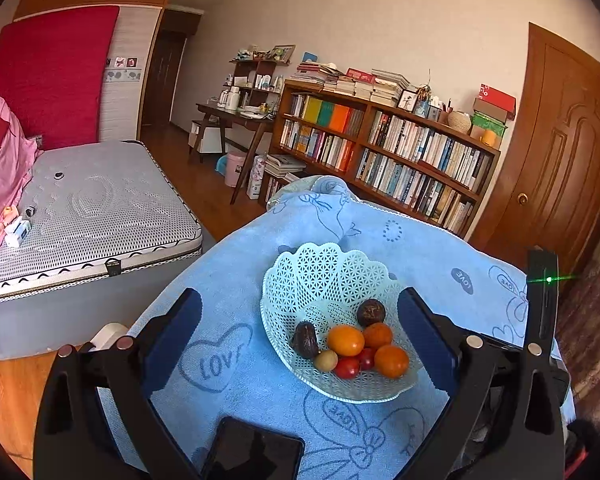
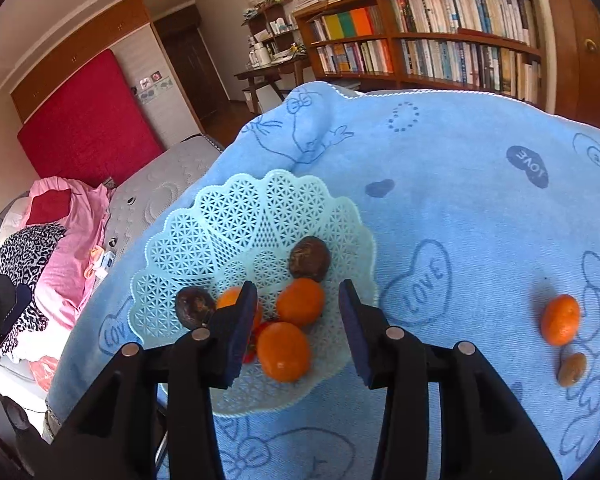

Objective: Organize fruits
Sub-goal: 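Grasp the small tan round fruit on the towel with the right tool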

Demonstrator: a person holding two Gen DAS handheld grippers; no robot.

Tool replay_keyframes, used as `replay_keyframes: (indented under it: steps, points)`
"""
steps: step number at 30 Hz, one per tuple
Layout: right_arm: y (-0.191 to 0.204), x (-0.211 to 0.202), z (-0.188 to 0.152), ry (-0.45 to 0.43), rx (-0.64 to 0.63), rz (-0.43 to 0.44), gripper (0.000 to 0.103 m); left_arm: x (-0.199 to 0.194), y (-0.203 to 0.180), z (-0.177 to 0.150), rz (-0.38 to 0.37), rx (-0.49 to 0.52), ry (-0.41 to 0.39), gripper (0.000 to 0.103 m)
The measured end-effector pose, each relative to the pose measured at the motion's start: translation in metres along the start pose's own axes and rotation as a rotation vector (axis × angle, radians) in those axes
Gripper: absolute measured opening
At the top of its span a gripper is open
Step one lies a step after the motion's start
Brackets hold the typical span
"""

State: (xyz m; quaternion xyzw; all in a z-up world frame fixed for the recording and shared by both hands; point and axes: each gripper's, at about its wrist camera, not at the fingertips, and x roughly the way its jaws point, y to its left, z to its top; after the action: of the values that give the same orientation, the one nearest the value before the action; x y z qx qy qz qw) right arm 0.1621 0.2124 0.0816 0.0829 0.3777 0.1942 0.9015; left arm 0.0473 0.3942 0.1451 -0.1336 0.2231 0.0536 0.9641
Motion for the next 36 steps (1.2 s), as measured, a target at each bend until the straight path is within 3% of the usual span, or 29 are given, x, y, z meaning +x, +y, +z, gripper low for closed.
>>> replay_keyframes:
  steps: [22,28,36]
  points:
    - [-0.156,-0.069,-0.041,-0.050,0.184,-0.277,0.050,0.011,-0.032,-0.023,-0.056,0.057,0.076,0.100]
    - [-0.184,-0.071,-0.052,-0.043,0.238,-0.298,0.050,0.015,-0.038,-0.028,-0.075,0.055,0.102,0.100]
    - [-0.183,-0.055,-0.055,-0.018,0.235,-0.264,0.049,0.016,-0.048,-0.036,-0.079,0.086,0.120,0.100]
